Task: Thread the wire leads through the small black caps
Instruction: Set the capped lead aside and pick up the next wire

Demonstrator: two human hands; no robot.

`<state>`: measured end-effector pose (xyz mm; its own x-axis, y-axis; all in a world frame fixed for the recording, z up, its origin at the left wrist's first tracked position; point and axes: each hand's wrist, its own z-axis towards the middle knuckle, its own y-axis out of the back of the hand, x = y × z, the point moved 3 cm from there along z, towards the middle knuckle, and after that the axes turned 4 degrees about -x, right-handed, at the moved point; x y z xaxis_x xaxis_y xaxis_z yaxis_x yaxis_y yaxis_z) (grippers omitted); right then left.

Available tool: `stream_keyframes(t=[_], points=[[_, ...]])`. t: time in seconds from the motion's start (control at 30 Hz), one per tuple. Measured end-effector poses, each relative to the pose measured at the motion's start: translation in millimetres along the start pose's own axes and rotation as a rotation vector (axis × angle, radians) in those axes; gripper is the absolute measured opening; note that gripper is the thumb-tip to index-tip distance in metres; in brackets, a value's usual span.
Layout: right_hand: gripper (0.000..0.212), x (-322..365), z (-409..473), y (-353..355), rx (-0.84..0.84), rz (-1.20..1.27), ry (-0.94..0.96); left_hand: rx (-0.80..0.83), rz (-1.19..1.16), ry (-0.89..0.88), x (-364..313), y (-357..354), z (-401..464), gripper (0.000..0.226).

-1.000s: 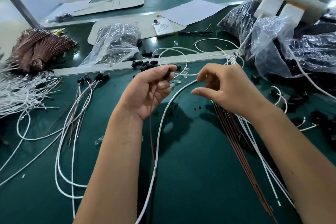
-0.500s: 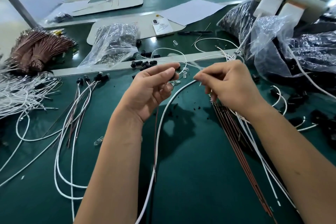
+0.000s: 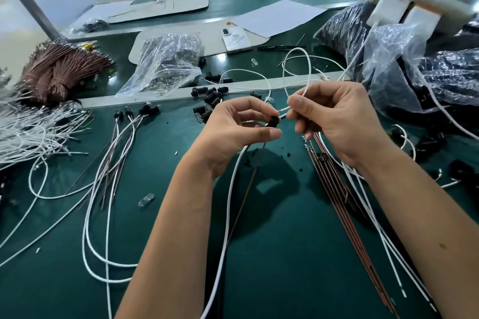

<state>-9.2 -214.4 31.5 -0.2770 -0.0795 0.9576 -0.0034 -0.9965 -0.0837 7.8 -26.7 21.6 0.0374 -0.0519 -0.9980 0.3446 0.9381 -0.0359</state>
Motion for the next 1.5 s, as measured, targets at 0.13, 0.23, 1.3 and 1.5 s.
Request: stream_keyframes(t=[0.13,0.23,1.3,1.5], points=[[0.016,0,0,1,0.019,-0.014,-0.01,-0.017,0.002,-0.006,0,0,1,0.029],[0.015,0,0,0,0.035,-0.04,-0.016,-0.015,0.015,-0.006,1,-1,1,0.029],[0.028,-15,-4,-14,0.117,-0.637,0.138,-0.269,-0.119,0.011,-2,5,3,0.025],[0.034,-16,-18,-50,0.353,-0.916,0.356,-0.107,-0.24,0.105,-3,10,-1,0.021]])
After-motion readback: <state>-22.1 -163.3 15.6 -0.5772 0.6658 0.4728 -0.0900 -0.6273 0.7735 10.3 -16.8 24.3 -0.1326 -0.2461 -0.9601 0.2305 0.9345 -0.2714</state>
